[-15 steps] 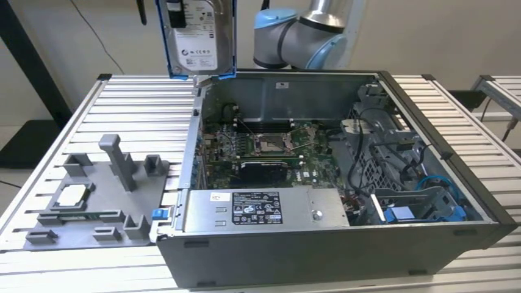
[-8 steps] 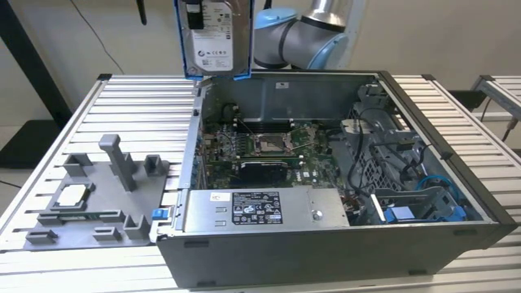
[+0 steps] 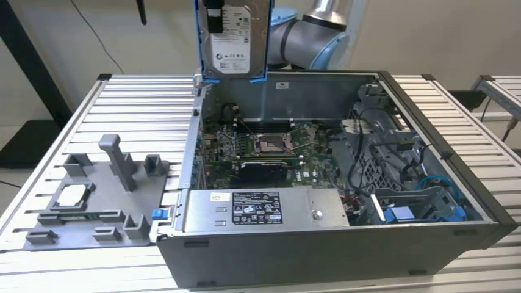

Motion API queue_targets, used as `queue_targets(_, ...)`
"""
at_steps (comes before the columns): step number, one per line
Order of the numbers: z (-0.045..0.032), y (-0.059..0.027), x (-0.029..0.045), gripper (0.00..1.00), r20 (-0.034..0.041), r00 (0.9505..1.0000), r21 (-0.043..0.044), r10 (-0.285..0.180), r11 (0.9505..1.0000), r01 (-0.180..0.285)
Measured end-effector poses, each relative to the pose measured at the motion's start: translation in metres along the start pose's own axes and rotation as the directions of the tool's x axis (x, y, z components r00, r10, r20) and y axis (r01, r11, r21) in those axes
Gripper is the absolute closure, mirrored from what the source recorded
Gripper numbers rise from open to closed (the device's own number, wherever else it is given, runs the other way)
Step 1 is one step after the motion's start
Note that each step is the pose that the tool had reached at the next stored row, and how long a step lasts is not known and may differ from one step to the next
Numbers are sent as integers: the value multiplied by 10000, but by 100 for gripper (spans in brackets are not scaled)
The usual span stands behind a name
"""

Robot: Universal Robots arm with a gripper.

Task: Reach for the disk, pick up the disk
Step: 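Pick up the disk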

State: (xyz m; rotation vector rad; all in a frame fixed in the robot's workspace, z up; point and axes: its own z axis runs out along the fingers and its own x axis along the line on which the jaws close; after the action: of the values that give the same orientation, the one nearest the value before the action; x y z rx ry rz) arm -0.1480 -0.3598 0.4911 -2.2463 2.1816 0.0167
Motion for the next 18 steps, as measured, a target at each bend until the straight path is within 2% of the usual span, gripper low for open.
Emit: queue_targets(18, 6, -798, 23, 100, 0, 10000, 0, -1, 10000, 1)
